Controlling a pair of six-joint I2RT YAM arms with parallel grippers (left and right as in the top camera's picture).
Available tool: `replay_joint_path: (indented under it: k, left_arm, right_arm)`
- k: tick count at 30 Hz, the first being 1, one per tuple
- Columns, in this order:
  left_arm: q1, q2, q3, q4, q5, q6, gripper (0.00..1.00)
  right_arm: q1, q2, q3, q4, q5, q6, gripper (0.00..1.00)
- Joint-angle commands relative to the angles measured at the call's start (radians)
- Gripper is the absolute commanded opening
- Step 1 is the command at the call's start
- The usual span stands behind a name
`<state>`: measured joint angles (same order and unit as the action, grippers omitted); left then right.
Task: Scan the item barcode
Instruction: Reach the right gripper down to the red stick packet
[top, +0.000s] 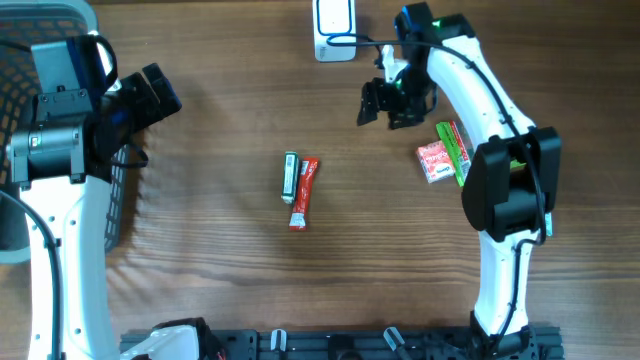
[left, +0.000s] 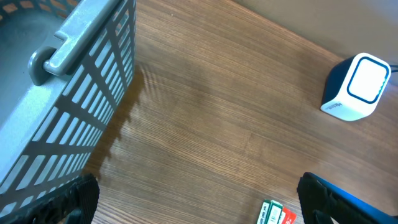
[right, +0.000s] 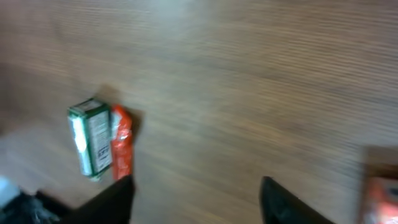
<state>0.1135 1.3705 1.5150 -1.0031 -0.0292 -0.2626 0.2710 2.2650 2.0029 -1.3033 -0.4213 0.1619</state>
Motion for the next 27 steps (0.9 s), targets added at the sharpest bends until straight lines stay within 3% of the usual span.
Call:
replay_joint_path:
  k: [1, 7, 11, 19, 27]
  left_arm:
    - [0.004, -0.007, 0.01, 0.003, -0.006, 0.02, 1.0]
    - [0.004, -0.007, 0.01, 0.003, -0.006, 0.02, 1.0]
    - [0.004, -0.007, 0.01, 0.003, -0.006, 0.02, 1.0]
    - [0.004, -0.007, 0.01, 0.003, -0.006, 0.02, 1.0]
    - [0.004, -0.007, 0.01, 0.003, -0.006, 0.02, 1.0]
  right_arm:
    - [0.082, 0.0, -0.003, 0.008, -0.065, 0.018, 0.6]
    - [0.212, 0.0, -0.003, 0.035, 0.063, 0.203, 0.6]
    - [0.294, 0.0, -0.003, 0.028, 0.146, 0.386, 0.46]
    - [0.392, 0.0, -0.003, 0.033, 0.257, 0.521, 0.42]
    - [0.424, 0.001, -0.003, 0.022, 0.322, 0.553, 0.42]
